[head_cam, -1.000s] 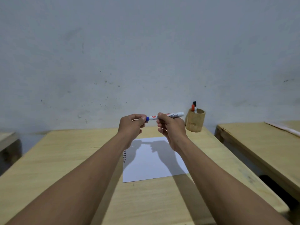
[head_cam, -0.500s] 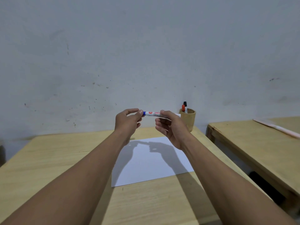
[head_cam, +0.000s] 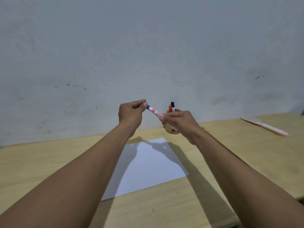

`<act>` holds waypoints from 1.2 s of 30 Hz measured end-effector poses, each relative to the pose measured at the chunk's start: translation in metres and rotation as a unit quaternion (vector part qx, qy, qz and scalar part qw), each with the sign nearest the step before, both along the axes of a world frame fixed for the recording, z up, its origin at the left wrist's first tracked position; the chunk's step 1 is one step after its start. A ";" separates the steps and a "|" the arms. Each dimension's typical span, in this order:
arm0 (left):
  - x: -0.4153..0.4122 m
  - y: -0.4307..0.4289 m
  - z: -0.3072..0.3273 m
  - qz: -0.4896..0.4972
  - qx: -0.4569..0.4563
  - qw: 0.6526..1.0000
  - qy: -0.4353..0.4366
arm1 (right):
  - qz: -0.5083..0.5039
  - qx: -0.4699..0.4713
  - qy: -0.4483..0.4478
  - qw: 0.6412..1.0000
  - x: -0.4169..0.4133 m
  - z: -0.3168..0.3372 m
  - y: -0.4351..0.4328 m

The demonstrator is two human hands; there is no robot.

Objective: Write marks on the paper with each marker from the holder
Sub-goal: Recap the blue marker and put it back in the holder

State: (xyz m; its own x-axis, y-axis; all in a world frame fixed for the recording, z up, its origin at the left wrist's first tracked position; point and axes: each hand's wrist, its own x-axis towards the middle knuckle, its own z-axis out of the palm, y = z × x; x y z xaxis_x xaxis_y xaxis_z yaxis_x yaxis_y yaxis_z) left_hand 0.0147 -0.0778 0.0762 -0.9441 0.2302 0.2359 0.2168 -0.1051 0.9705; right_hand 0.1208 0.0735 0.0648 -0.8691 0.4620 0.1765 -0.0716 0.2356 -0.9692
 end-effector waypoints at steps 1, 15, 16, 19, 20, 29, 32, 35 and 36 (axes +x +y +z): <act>-0.001 0.008 0.002 -0.011 -0.009 1.000 0.013 | 0.005 0.031 -0.004 1.000 0.001 -0.001 0.006; -0.023 0.106 -0.052 -0.080 -0.236 0.968 0.037 | -0.170 0.175 0.021 0.970 -0.051 0.012 0.101; -0.024 0.112 -0.060 -0.086 -0.255 0.962 0.038 | -0.183 0.183 0.022 0.966 -0.057 0.014 0.105; -0.028 0.127 -0.077 -0.095 -0.290 0.950 0.058 | -0.207 0.216 0.006 0.954 -0.073 0.012 0.115; -0.029 0.131 -0.080 -0.096 -0.289 0.950 0.065 | -0.209 0.219 -0.001 0.953 -0.077 0.010 0.117; -0.038 0.152 -0.094 -0.074 -0.270 0.956 0.091 | -0.185 0.254 -0.114 0.943 -0.094 -0.018 0.131; -0.039 0.153 -0.098 -0.070 -0.251 0.962 0.085 | -0.201 0.246 -0.096 0.943 -0.096 -0.022 0.129; -0.040 0.152 -0.099 -0.074 -0.242 0.965 0.071 | -0.216 0.230 -0.055 0.947 -0.097 -0.027 0.121; -0.041 0.152 -0.100 -0.076 -0.240 0.966 0.063 | -0.207 0.228 -0.052 0.950 -0.099 -0.028 0.117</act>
